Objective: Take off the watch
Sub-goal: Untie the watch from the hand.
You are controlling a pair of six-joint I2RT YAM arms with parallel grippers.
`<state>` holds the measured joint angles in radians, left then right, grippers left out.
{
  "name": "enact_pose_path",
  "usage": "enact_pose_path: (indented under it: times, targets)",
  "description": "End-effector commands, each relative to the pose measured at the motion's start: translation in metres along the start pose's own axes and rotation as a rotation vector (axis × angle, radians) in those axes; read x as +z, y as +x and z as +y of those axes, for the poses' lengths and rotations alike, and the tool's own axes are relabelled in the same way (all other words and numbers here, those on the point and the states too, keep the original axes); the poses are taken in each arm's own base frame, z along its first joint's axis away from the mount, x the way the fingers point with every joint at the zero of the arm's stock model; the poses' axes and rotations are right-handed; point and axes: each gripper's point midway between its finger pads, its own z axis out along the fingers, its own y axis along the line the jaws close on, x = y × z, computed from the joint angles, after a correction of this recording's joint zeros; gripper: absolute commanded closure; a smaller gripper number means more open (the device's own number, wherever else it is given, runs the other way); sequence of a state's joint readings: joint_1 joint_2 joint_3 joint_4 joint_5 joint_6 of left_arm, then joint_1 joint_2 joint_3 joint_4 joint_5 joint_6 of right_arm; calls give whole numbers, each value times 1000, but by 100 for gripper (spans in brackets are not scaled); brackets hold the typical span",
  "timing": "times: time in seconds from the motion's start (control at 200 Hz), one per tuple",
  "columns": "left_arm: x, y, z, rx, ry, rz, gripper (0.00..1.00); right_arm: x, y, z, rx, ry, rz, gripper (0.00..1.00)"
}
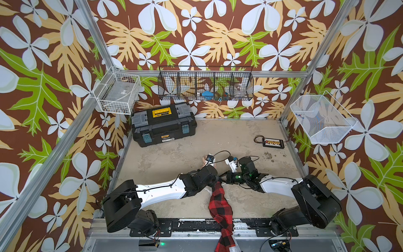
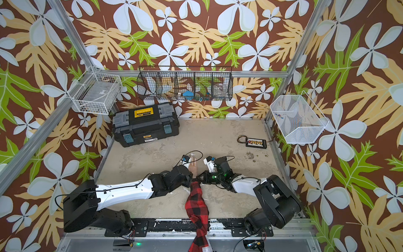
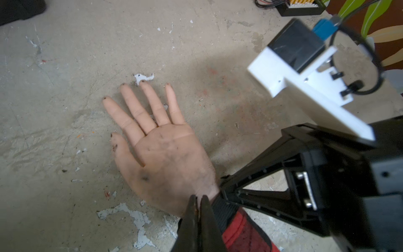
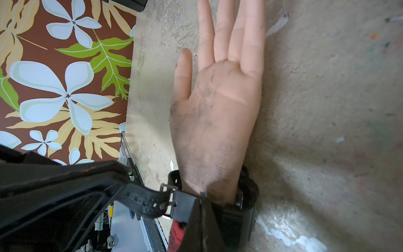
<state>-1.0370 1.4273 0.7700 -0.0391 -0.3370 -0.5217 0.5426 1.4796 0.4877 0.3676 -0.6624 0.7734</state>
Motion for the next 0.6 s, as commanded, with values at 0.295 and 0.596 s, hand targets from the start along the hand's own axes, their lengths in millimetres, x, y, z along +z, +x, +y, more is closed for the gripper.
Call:
enact_pose_path:
  times: [0.295, 0.596]
  targets:
    - [5, 48, 31, -41, -46, 100, 100, -3, 11, -30, 38, 156, 26, 97]
    - [7, 54, 25, -52, 12, 105, 100, -3, 6, -22, 36, 130, 22, 93]
